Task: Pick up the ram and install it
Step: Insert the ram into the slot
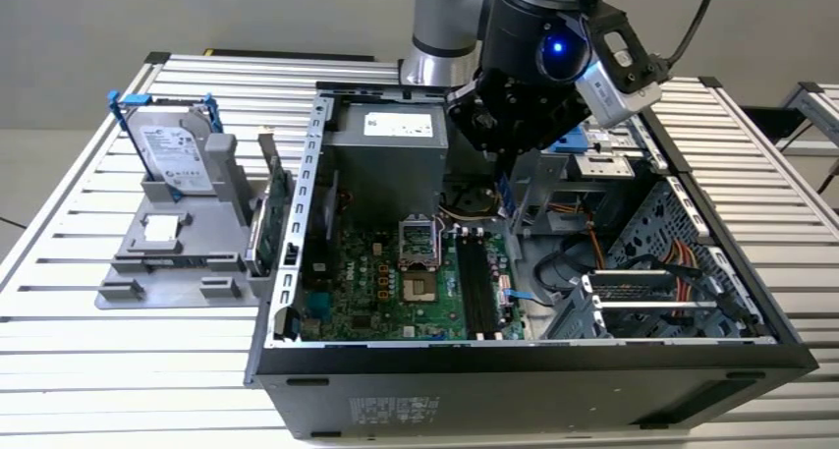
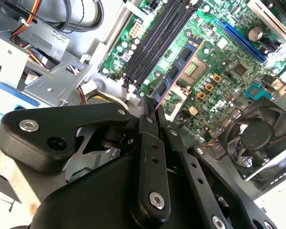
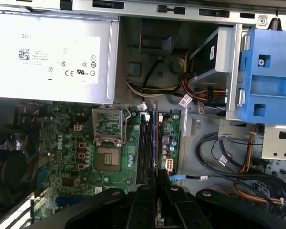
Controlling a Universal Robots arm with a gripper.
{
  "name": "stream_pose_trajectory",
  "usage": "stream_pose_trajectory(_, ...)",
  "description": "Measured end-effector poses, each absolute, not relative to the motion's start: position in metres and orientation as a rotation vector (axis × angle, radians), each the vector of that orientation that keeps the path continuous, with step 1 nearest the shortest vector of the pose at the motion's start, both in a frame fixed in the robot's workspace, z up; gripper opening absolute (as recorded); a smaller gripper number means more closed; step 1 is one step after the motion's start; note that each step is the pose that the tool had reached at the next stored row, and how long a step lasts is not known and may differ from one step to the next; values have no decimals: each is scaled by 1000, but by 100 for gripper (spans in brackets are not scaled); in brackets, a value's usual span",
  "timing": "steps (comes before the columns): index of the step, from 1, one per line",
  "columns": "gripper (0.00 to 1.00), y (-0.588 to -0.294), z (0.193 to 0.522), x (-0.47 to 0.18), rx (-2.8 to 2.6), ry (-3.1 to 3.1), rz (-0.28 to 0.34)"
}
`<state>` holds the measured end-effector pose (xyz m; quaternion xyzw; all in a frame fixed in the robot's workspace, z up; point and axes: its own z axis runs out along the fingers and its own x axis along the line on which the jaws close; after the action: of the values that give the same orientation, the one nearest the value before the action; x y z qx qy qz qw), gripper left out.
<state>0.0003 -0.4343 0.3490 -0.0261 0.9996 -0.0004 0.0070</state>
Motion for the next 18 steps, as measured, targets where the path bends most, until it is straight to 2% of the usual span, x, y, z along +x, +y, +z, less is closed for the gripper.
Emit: stream_pose_trajectory(18, 0, -436, 338, 1, 31, 3128, -7)
